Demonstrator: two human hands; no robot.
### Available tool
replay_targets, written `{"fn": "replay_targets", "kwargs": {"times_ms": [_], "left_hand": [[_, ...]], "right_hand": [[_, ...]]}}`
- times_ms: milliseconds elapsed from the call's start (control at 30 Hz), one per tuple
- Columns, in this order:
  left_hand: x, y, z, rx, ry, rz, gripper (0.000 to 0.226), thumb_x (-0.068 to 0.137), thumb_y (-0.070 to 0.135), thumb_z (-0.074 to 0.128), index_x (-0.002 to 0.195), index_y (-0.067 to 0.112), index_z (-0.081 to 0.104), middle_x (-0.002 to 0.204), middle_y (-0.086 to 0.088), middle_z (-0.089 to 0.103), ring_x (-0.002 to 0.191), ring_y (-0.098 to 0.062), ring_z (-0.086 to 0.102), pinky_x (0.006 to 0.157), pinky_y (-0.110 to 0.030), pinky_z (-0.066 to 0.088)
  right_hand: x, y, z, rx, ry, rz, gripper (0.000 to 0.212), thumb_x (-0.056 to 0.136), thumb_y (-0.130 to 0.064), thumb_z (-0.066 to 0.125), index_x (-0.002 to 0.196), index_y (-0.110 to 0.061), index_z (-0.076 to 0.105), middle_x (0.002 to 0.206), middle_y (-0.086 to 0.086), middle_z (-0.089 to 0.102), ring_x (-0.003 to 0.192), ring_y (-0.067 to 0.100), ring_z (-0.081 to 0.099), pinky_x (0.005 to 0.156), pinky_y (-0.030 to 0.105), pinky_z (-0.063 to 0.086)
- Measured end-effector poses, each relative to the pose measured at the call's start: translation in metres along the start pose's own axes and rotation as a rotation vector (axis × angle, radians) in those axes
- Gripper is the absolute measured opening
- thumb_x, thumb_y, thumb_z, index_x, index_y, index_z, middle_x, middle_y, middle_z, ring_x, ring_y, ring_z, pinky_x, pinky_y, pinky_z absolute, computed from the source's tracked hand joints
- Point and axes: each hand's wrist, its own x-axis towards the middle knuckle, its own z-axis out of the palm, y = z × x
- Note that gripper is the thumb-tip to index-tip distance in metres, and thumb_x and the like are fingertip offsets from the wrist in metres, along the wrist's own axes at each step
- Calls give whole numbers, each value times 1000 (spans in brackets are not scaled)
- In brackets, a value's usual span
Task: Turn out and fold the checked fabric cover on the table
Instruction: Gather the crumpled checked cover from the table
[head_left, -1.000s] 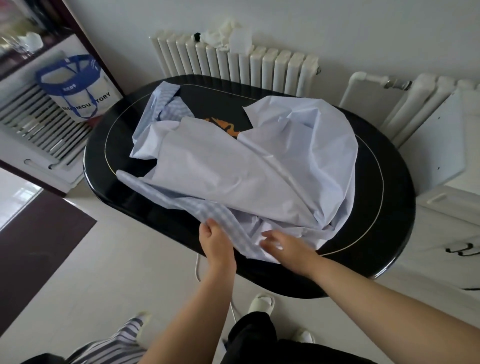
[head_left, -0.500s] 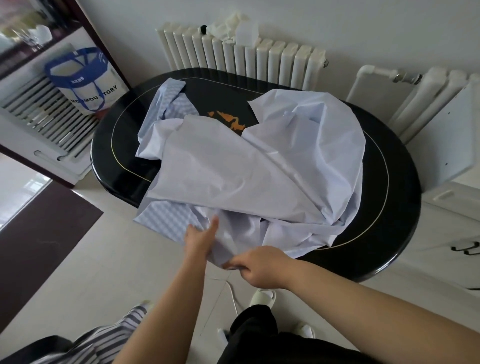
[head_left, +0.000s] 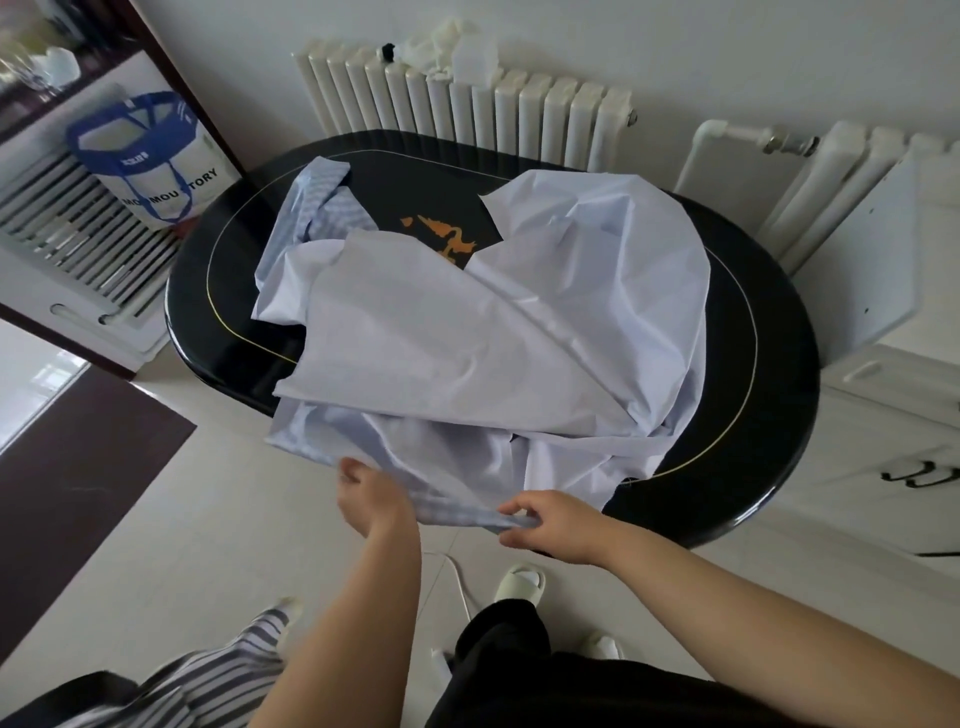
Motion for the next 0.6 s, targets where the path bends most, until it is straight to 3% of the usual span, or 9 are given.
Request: {"fn": "replay_targets", "kwargs": {"times_ms": [67, 133, 200, 233, 267, 333, 400, 500, 600], "left_hand": [[-12, 13, -1, -108, 44, 133, 46, 103, 33, 30, 131, 3, 51, 133, -16, 52, 121, -33, 52, 93, -25, 41], [-20, 27, 0, -204, 49, 280, 43, 104, 25, 30, 133, -2, 46, 132, -13, 43, 120, -26, 50, 85, -6, 36], [-31, 43, 3, -231, 2, 436, 43, 105, 20, 29, 139, -2, 41, 140, -11, 38, 119, -13, 45, 82, 6, 30], [-38, 50, 6, -235, -46, 498, 43, 105, 19, 28, 140, -1, 40, 141, -10, 40, 118, -7, 44, 83, 8, 28], [-46, 56, 10, -230, -94, 544, 41, 105, 18, 27, 139, 0, 41, 137, -7, 44, 115, -1, 47, 83, 8, 28], [-65, 69, 19, -188, -194, 604, 32, 105, 16, 27, 126, 9, 50, 117, 7, 52, 98, 19, 51, 80, 7, 31], [-77, 80, 26, -149, -289, 680, 26, 105, 17, 28, 118, 18, 50, 112, 9, 57, 102, 17, 53, 89, -2, 38], [-78, 92, 33, -109, -378, 746, 41, 103, 28, 29, 139, 11, 39, 133, -11, 53, 126, -22, 50, 108, -37, 42], [-74, 110, 39, -118, -419, 776, 40, 104, 24, 30, 129, -6, 41, 119, -25, 51, 109, -33, 52, 95, -42, 46]], "right_hand": [[-4, 15, -2, 24, 259, -1, 45, 83, -52, 62, 121, -30, 54, 105, -9, 57, 96, 10, 57, 88, 31, 48], [-14, 28, -12, 89, 816, -20, 39, 87, -43, 60, 121, -23, 53, 114, -3, 54, 99, 12, 55, 83, 32, 50], [-23, 36, -37, 273, 1234, 88, 48, 88, -40, 60, 129, -19, 46, 133, 6, 44, 114, 19, 50, 88, 34, 48], [-25, 41, -57, 391, 1315, 211, 59, 86, -44, 61, 135, -19, 38, 142, 8, 36, 123, 24, 46, 94, 39, 47], [-21, 49, -79, 519, 1313, 357, 73, 83, -49, 63, 142, -19, 30, 148, 9, 29, 130, 29, 41, 99, 44, 44], [-8, 66, -120, 896, 1121, 586, 96, 71, -54, 73, 146, -20, 23, 150, 10, 30, 131, 33, 41, 102, 48, 42], [7, 83, -144, 1381, 821, 557, 96, 60, -48, 82, 139, -16, 38, 139, 10, 48, 119, 32, 53, 95, 45, 47], [11, 83, -159, 1334, 744, 512, 53, 76, -21, 76, 122, -5, 55, 118, 12, 63, 101, 29, 62, 86, 43, 51], [10, 34, -178, 1041, 889, 340, 30, 86, -15, 63, 114, -6, 55, 101, 10, 61, 87, 27, 59, 84, 39, 49]]}}
